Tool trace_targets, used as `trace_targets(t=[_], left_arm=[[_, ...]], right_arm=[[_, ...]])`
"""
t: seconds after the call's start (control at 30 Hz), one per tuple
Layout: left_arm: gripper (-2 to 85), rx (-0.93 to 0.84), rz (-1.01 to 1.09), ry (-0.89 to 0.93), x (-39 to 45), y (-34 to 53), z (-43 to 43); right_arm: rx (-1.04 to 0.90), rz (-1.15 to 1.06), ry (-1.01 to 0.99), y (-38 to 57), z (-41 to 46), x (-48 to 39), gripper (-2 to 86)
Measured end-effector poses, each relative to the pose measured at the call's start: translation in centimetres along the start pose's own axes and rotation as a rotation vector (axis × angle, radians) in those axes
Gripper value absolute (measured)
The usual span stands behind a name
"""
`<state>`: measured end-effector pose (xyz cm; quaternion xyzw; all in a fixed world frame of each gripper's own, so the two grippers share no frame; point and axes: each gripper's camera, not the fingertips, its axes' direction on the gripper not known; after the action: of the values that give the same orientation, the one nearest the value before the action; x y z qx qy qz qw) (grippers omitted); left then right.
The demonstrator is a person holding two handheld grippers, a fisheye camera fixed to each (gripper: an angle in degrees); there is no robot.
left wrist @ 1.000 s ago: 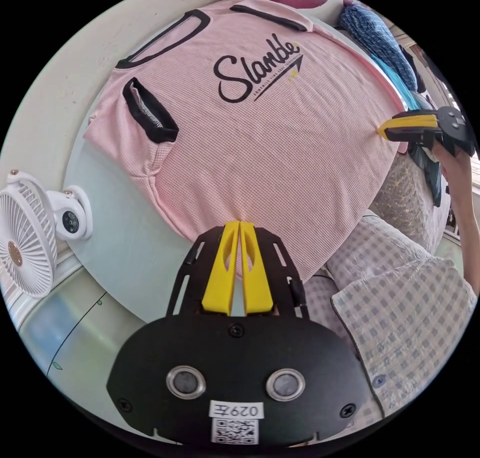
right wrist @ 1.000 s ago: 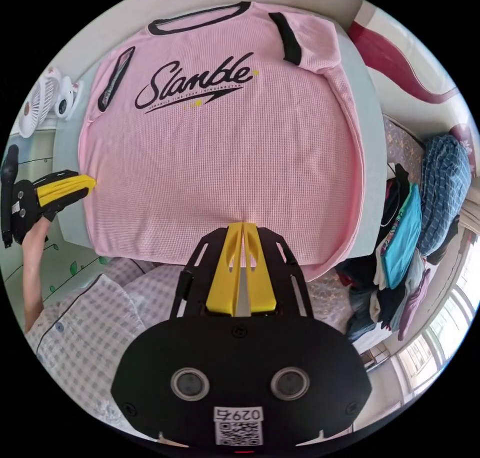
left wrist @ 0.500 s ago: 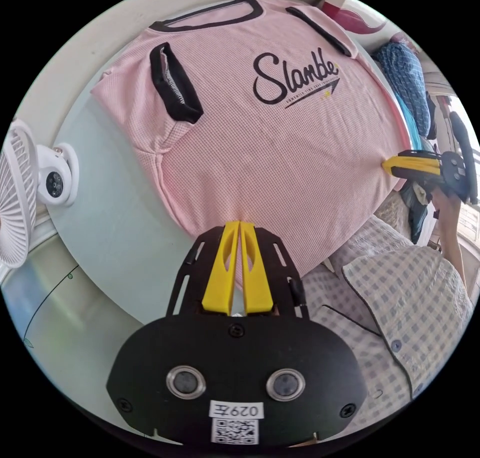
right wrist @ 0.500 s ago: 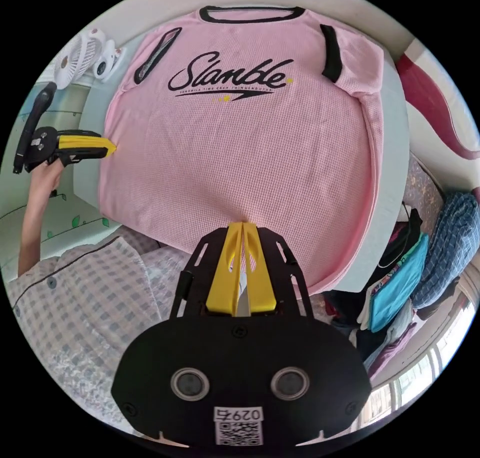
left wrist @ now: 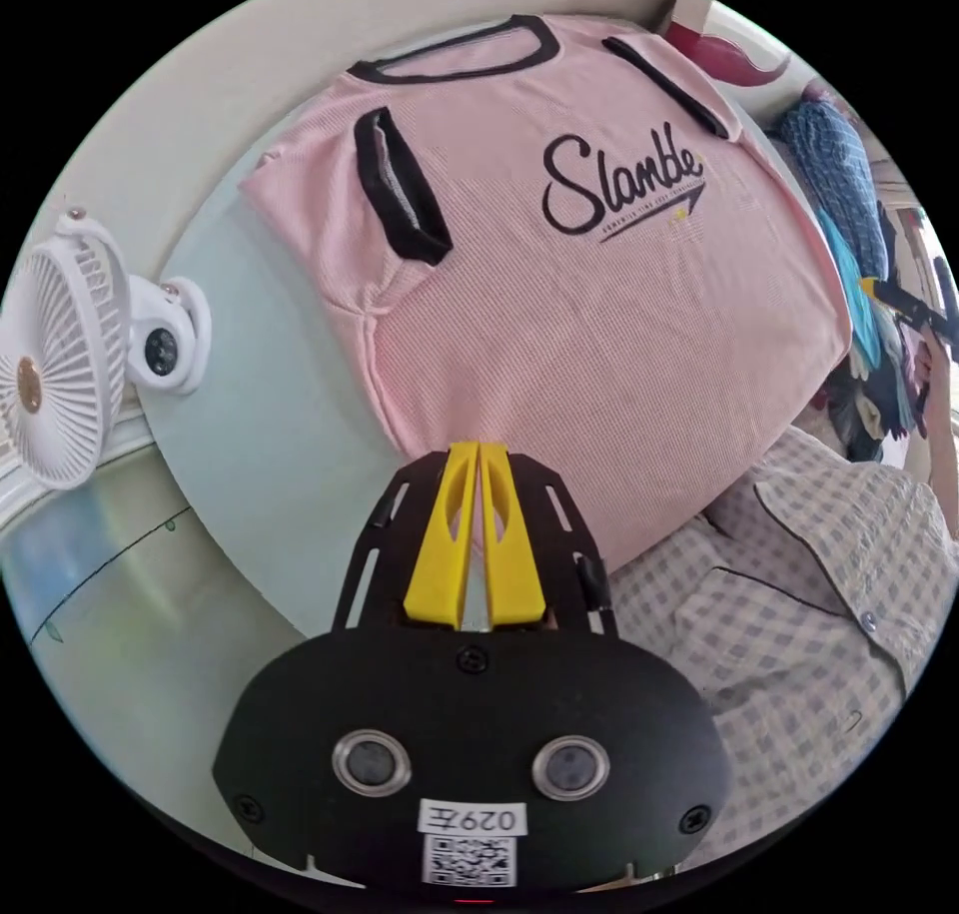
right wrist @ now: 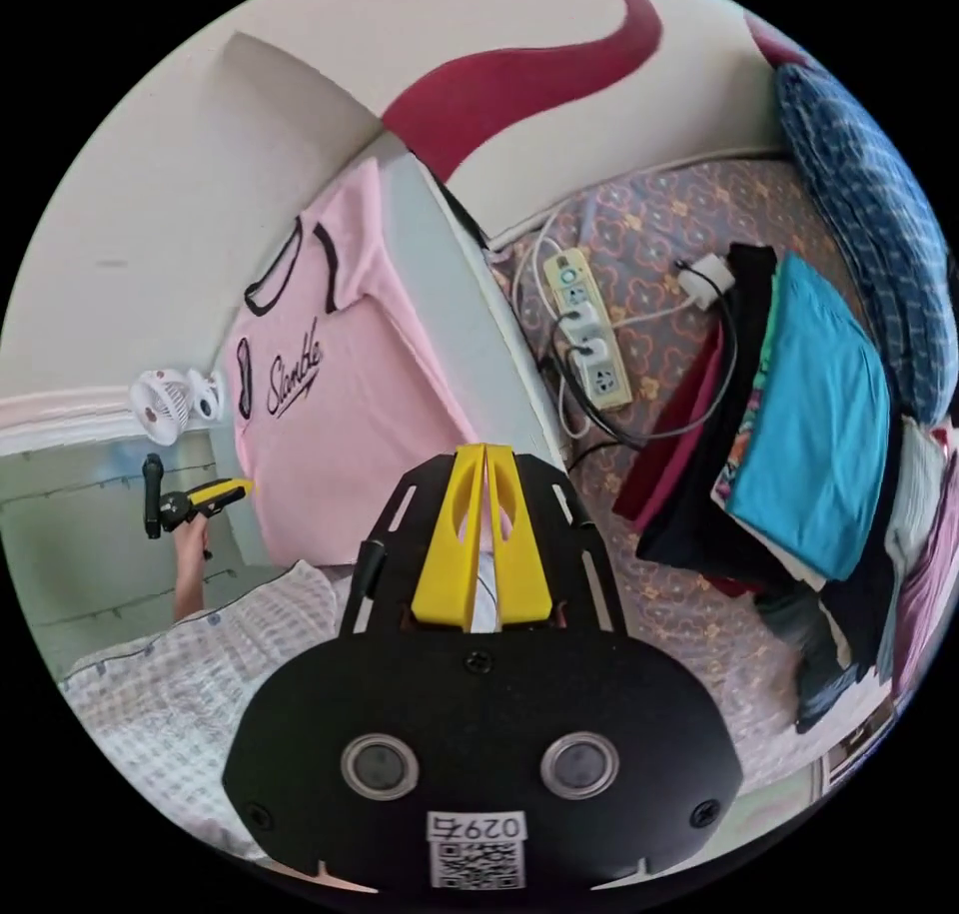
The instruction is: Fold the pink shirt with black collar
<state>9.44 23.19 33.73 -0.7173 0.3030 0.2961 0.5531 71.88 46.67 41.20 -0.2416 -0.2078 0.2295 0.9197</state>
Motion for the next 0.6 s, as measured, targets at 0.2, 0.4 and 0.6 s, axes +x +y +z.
trace_targets(t=[0.2,0.4,0.6], left_arm=[[-0.6,-0.007,-0.029,0.055,-1.7,-4.9,-1.4],[4.8,-0.037,-0.034,-0.024,-1.3,-4.3,-0.6],[4.6,0.006,-0.092,0.093,-3.6,-2.8,-0.8]], right_arm=[[-0.069,-0.287,0.153,-11.3,4.1,-10.5,4.2],[-0.176,-0.49,0.485,-15.9,9.4,-18.1,10.6],[-0.053,-0.351,0.371,-17.8,1.9,-12.8,2.0]])
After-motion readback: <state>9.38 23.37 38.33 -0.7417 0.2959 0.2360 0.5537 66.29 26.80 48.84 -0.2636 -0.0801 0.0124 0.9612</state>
